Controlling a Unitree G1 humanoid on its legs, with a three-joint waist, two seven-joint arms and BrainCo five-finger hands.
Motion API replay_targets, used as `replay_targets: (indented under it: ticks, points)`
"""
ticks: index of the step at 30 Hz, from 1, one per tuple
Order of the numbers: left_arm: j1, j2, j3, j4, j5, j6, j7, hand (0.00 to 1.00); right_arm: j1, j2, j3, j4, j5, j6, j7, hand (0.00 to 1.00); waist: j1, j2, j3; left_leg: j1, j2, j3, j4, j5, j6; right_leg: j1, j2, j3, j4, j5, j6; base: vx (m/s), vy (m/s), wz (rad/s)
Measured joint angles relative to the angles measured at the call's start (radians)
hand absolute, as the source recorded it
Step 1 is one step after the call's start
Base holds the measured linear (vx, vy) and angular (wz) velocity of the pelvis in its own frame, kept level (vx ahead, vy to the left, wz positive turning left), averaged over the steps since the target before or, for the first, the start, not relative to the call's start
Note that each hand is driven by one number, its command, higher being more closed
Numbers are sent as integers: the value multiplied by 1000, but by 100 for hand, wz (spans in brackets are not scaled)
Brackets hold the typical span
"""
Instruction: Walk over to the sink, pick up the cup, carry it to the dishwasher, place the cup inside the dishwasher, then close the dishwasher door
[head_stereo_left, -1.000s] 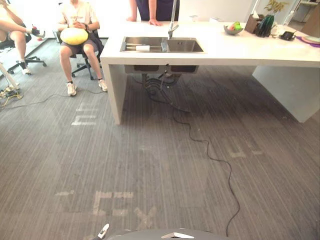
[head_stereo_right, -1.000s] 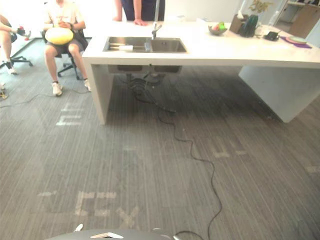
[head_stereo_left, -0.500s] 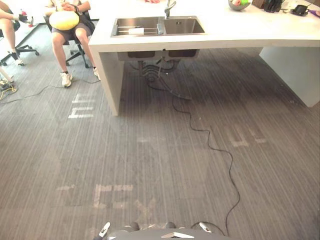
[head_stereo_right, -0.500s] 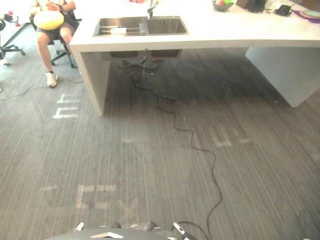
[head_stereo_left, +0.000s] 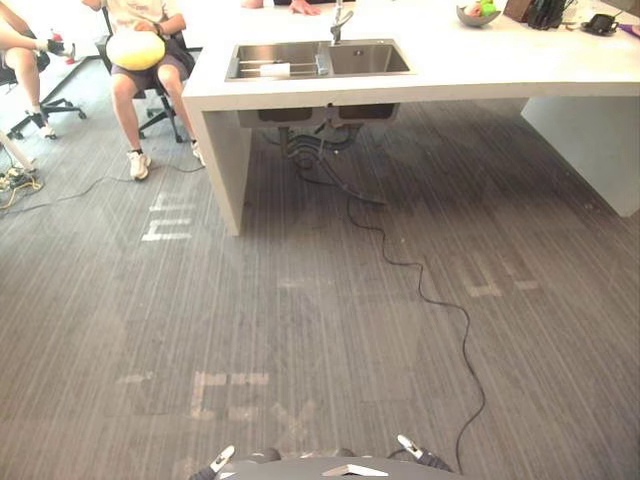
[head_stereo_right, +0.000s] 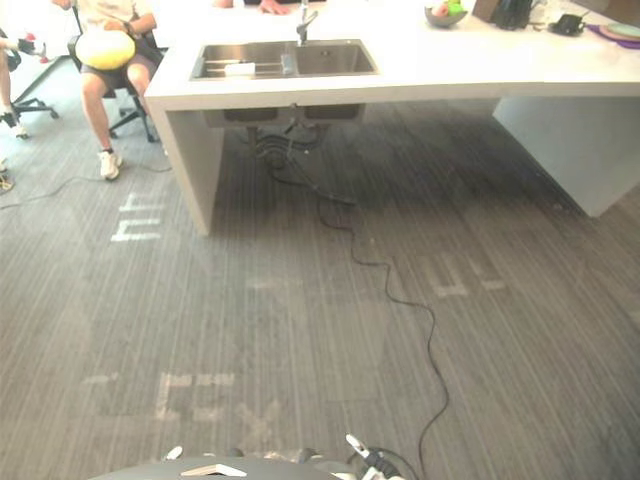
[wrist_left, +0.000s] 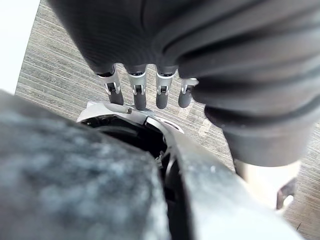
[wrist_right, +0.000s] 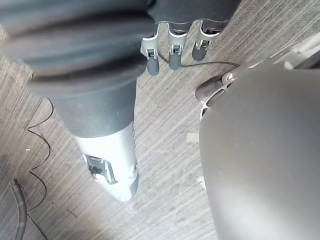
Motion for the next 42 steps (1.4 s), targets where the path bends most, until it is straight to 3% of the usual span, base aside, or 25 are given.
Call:
replay_targets:
  ticks: [7, 14, 18, 19, 21, 22, 23, 25, 27, 29, 31, 32, 33, 34, 35, 36, 37, 38, 39, 42]
  points:
    - [-32, 28, -68, -1, 63, 29, -15, 0, -2, 3, 7, -1, -46, -6, 0, 0, 2, -13, 8, 7, -1, 3, -14, 7, 8, -1, 0, -4, 1, 3, -5, 0, 0, 0]
    - [-47, 47, -113, -3, 41, 39, -14, 0, -12, 0, 15, -5, -3, 56, -13, 0, 3, -20, 31, 10, -2, 25, -16, 2, 12, -17, -4, 5, 36, -10, -2, -3, 9, -6]
    - [-66, 63, -114, -15, 2, 53, -21, 0, -41, -3, 23, -9, 84, 75, -41, 0, 2, -34, 61, -78, -13, 35, 59, -25, 36, -200, -58, 19, 301, -133, 14, -27, 23, -6]
    - [-80, 71, -114, -22, -22, 58, -18, 0, -56, -7, 34, -8, 121, 76, -45, 0, 6, -39, 83, -121, -17, 50, 111, -46, 48, -263, -84, 21, 393, -156, 36, -48, 32, -30]
    - [-93, 85, -106, -22, -78, 61, -14, 0, -88, -18, 50, -8, 133, 77, -45, 0, 15, -49, 129, -156, -18, 76, 166, -93, 63, -337, -134, -3, 562, -189, 8, -64, 34, -38]
    - [-111, 96, -103, -17, -92, 56, 22, 0, -106, -15, 48, -8, 133, 75, -45, 0, 13, -67, 177, -146, -23, 81, 213, -132, 56, -374, -190, -28, 713, -194, -7, -33, 36, -16]
    - [-114, 99, -103, -14, -91, 46, 31, 0, -107, -3, 48, -3, 133, 72, -44, 0, 12, -74, 187, -137, -25, 81, 215, -135, 57, -374, -200, -33, 736, -186, 2, 15, 33, -7]
    - [-114, 99, -106, -6, -94, -17, 50, 0, -108, -1, 42, -4, 143, 65, -40, 0, -2, -80, 198, -70, -29, 76, 190, -140, 60, -433, -226, -37, 903, -159, 34, 114, 3, -4]
    - [-114, 95, -108, -10, -101, -79, 50, 0, -104, -5, 44, -6, 153, 60, -41, 0, -11, -67, 207, -39, -3, 74, 204, -167, 50, -469, -207, -35, 825, -212, 26, 171, -33, -7]
    - [-123, 93, -112, -72, -134, -149, 52, 0, -67, 2, 48, -13, 154, 51, -41, 0, -18, -61, 209, -23, 29, 58, 205, -189, 28, -508, -166, -33, 573, -141, 34, 249, -87, 21]
    - [-127, 66, -118, -223, -197, -234, 71, 0, -12, 23, 29, -17, 150, 52, -40, 0, -25, -65, 209, -9, 31, 18, 202, -215, -1, -503, -169, -12, 286, -8, 54, 292, -161, 59]
    - [-126, 55, -121, -267, -219, -261, 75, 0, 6, 29, 19, -15, 150, 52, -39, 0, -26, -66, 209, 4, 29, 8, 203, -223, -8, -497, -176, 2, 250, 10, 56, 504, -313, 66]
    - [-115, 30, -144, -372, -270, -327, 85, 0, 52, 47, -1, -7, 141, 50, -35, 0, -32, -80, 201, 45, 22, -22, 224, -268, -34, -469, -193, 34, 228, 1, 56, 472, -286, 46]
    - [-114, 18, -152, -408, -281, -344, 88, 0, 69, 47, -3, -5, 138, 51, -34, 0, -35, -77, 202, 62, 31, -34, 244, -293, -50, -464, -193, 44, 254, 62, 51, 587, -333, 49]
    - [-109, -7, -164, -482, -292, -366, 91, 0, 74, 43, -18, -9, 132, 47, -33, 0, -51, -30, 192, 73, 74, -46, 272, -333, -61, -486, -170, 39, 359, 68, 48, 409, -203, 29]
    - [-104, -17, -173, -536, -291, -386, 93, 0, 79, 41, -34, -15, 133, 44, -30, 0, -57, -5, 177, 80, 96, -56, 274, -356, -62, -512, -154, 40, 428, 57, 30, 510, -248, 29]
    - [-110, -20, -194, -599, -290, -418, 95, 0, 87, 22, -48, -37, 135, 45, -30, 0, -59, 24, 157, 86, 124, -71, 273, -376, -55, -549, -137, 32, 523, 16, -19, 407, -201, 16]
    - [-114, -26, -198, -626, -290, -429, 97, 0, 83, 21, -48, -42, 140, 44, -31, 0, -57, 36, 150, 89, 134, -87, 281, -373, -64, -565, -133, 23, 574, -27, -24, 616, -305, 13]
    - [-117, -33, -202, -683, -289, -448, 121, 0, 64, 7, -50, -45, 155, 44, -38, 0, -57, 38, 146, 72, 152, -111, 370, -349, -86, -579, -138, 12, 683, -120, -40, 509, -266, 13]
    - [-103, -49, -234, -764, -291, -450, 139, 0, 59, 8, -79, -41, 164, 17, -38, 0, -58, 54, 117, -32, 191, -154, 639, -280, -120, -552, -144, -21, 769, -246, -43, 498, -266, 30]
